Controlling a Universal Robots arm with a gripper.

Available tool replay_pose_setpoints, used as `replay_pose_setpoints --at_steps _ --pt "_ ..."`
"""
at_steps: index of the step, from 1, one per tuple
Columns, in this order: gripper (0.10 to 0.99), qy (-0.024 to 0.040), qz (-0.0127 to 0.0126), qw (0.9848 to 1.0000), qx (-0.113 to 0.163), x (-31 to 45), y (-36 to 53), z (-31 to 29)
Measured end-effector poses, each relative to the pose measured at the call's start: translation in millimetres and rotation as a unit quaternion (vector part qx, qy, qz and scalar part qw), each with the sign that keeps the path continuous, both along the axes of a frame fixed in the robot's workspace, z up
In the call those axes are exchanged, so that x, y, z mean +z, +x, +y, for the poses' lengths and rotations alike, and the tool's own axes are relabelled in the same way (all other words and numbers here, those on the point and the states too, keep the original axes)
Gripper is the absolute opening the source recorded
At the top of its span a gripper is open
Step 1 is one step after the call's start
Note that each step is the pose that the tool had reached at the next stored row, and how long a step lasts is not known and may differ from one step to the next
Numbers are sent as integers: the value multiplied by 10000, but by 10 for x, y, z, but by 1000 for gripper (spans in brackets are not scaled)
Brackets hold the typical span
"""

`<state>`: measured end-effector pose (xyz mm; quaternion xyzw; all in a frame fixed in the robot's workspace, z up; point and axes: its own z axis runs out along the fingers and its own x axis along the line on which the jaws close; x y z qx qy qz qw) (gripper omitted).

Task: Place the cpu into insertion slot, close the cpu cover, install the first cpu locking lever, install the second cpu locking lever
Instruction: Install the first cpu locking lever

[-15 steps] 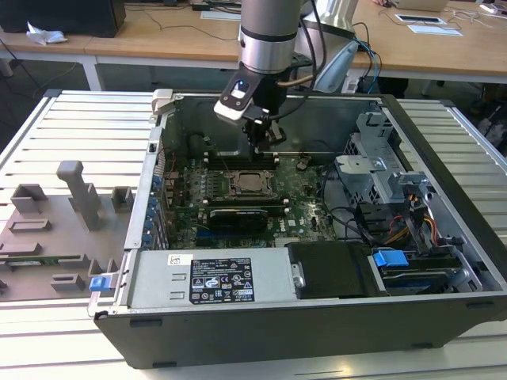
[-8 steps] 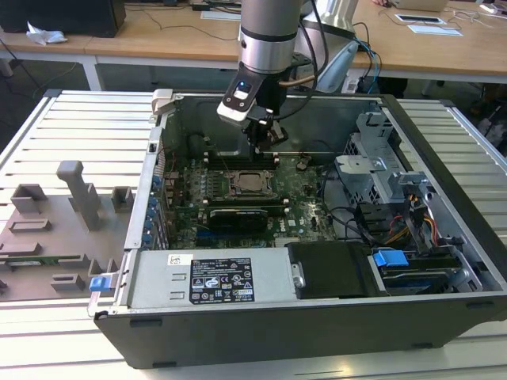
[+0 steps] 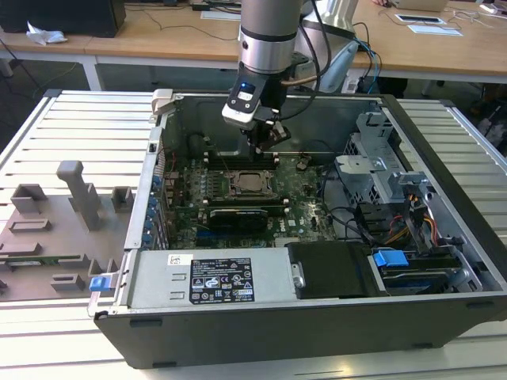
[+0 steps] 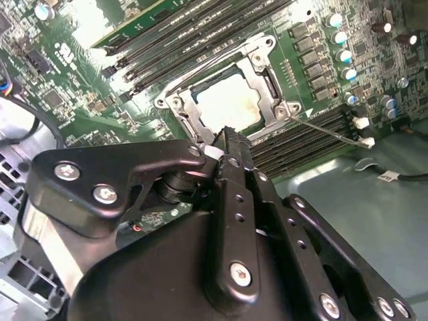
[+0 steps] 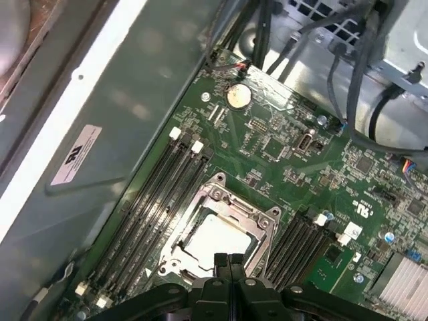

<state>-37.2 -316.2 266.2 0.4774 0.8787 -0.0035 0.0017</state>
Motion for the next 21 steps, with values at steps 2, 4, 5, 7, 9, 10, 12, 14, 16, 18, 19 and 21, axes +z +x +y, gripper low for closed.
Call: replay_pose_setpoints --at_steps 2,4,5,7,9,10,12,14,16,18,19,21 --pt "106 0 0 9995 324 0 0 0" --pt "106 0 0 9986 525 0 0 0" --pt "106 0 0 9980 630 0 0 0" --pt "106 0 0 9973 734 0 0 0" --pt "106 0 0 9957 929 0 0 0" --pt "106 0 0 9945 1051 0 0 0" --pt "106 0 0 9912 1324 0 0 0" --pt "106 0 0 9891 1470 0 0 0" --pt "106 0 0 9878 1555 0 0 0" --pt "106 0 0 9859 1676 0 0 0" --pt "106 0 0 9853 1708 0 0 0" --pt "106 0 0 9833 1821 0 0 0"
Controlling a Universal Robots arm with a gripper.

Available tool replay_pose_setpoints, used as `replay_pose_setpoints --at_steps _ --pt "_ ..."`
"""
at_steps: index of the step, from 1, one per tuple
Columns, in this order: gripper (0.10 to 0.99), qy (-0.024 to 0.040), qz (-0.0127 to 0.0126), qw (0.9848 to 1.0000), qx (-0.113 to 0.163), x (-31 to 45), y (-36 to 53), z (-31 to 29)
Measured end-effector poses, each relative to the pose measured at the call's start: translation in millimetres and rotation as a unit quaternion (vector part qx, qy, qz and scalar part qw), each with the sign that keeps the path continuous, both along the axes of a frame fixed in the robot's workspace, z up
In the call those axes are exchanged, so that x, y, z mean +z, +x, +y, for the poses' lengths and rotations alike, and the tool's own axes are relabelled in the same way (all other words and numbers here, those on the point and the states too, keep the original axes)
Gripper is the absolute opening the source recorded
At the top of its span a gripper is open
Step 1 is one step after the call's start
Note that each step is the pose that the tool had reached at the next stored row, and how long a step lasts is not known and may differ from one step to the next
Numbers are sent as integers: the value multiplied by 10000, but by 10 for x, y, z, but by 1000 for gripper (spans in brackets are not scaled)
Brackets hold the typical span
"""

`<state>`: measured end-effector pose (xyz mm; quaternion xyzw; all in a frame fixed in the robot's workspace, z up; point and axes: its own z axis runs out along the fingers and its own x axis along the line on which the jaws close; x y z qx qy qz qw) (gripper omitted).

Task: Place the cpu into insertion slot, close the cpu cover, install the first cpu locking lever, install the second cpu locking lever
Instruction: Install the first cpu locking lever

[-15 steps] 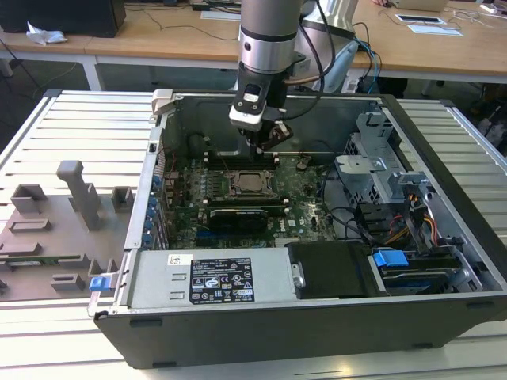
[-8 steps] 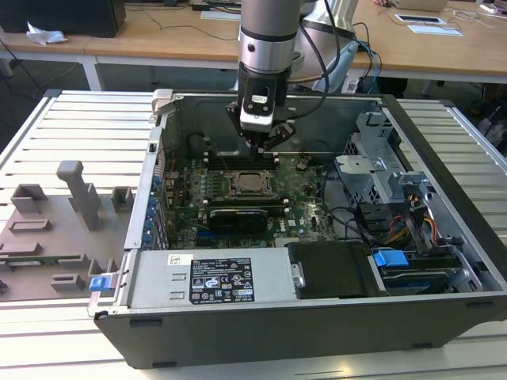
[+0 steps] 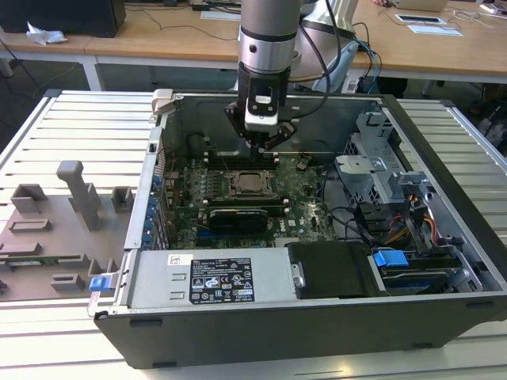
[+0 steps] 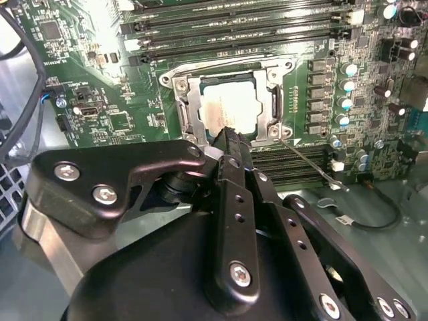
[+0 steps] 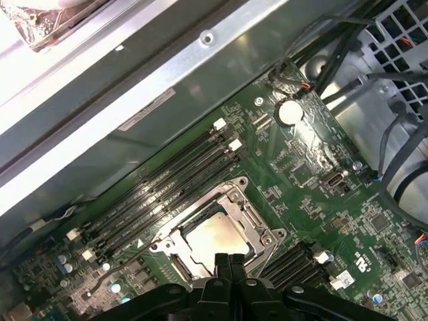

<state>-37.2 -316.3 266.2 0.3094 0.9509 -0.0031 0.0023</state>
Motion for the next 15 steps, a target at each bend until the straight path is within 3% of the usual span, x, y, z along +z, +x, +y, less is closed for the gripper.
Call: replay_pose_setpoints --at_steps 8,15 --pt "106 0 0 9995 309 0 0 0" --pt "106 0 0 9981 617 0 0 0"
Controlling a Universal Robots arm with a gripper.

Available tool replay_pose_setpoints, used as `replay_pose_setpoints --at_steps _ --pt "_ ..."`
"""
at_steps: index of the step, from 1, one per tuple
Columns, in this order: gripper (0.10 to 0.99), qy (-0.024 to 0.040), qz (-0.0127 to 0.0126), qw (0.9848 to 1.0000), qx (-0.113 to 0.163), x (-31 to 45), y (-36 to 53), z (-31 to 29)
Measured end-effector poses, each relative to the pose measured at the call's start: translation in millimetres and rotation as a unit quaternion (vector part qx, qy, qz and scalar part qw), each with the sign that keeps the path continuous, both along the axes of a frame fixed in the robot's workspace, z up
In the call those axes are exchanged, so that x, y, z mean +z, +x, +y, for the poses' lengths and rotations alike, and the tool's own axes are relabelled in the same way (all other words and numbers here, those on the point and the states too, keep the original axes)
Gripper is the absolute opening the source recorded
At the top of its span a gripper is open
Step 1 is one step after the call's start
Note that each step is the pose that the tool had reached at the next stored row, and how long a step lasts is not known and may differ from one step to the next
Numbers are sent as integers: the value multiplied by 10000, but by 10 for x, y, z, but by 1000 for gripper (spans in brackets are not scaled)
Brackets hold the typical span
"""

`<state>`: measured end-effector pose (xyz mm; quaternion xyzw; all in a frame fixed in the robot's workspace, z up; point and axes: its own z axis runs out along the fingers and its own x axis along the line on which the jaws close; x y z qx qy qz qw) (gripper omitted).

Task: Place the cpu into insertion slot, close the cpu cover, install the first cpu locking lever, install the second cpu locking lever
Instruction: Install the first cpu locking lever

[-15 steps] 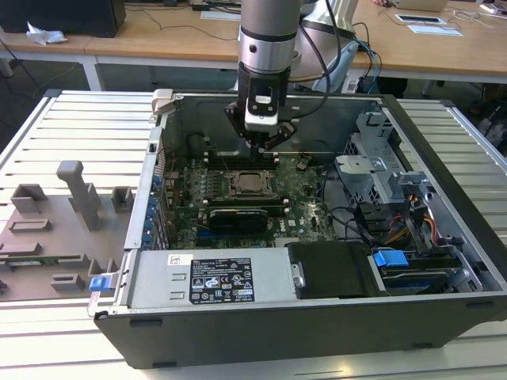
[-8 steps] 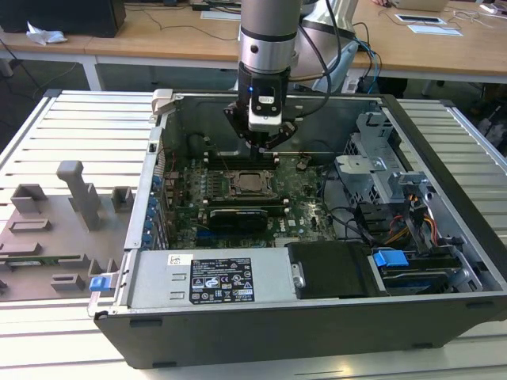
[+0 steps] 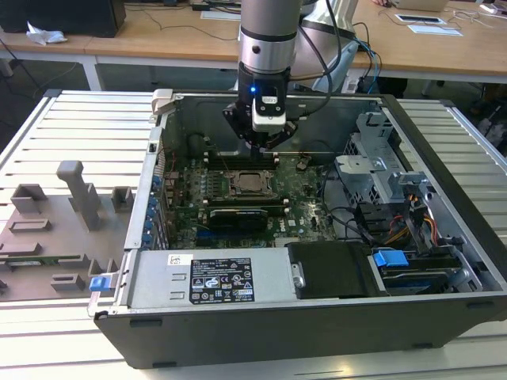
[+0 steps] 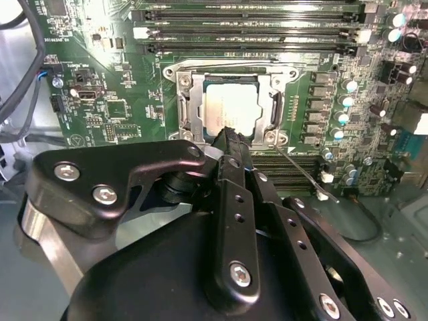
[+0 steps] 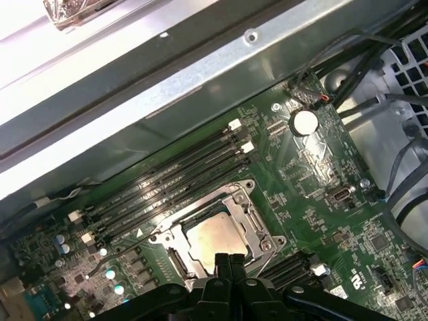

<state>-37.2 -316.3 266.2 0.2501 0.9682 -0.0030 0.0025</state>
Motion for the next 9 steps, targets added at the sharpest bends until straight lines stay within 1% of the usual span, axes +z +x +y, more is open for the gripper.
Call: replay_pose_setpoints --at_steps 4,9 --pt "106 0 0 9998 193 0 0 0" --pt "106 0 0 9990 458 0 0 0"
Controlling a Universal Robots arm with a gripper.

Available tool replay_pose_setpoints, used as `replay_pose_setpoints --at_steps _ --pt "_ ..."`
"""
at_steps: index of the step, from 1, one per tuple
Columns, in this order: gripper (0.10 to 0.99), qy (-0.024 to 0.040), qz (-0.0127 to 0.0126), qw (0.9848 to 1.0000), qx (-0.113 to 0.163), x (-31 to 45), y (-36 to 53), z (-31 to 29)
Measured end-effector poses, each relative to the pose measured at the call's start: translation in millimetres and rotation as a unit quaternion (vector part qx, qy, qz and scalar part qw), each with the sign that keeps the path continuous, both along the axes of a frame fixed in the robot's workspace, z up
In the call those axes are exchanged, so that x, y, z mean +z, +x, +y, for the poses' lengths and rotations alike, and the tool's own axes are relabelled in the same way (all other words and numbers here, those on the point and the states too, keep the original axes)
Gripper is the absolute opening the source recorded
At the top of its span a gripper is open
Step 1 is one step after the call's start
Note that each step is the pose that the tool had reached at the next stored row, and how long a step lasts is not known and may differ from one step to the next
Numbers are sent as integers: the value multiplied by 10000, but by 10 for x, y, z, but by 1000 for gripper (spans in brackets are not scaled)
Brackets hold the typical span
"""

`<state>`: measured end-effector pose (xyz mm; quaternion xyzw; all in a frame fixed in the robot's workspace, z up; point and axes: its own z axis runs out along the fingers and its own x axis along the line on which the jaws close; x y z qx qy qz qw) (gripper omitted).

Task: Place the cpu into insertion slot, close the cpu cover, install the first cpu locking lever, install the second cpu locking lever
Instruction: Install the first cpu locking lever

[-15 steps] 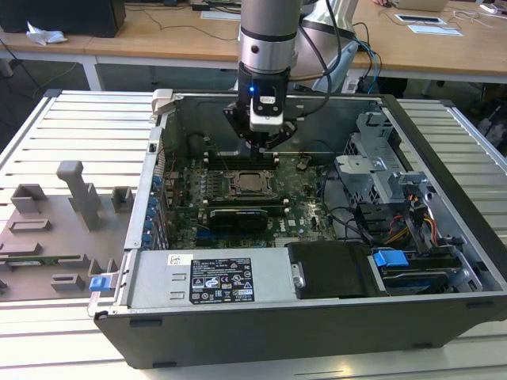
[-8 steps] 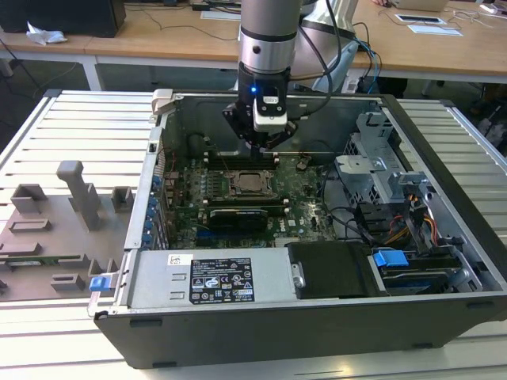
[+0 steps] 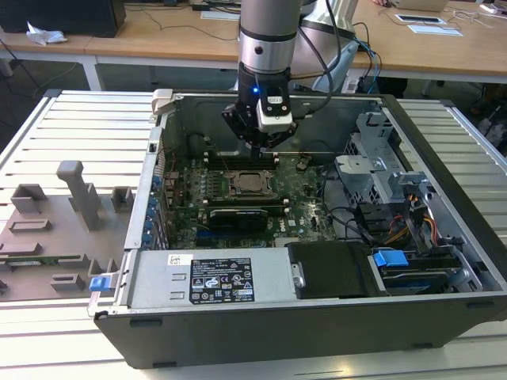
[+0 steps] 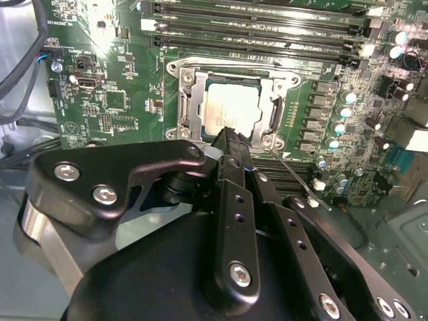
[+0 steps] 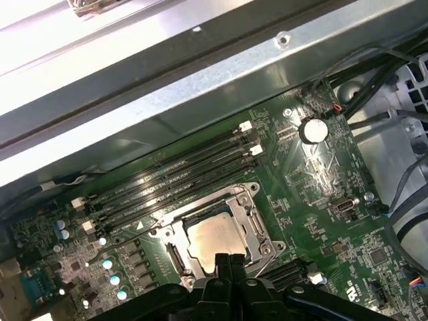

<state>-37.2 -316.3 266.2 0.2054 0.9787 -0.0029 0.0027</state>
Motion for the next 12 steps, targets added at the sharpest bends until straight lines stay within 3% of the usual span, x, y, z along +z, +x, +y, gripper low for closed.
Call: replay_pose_setpoints --at_steps 7,12 --pt "106 0 0 9997 238 0 0 0" --pt "106 0 0 9982 594 0 0 0"
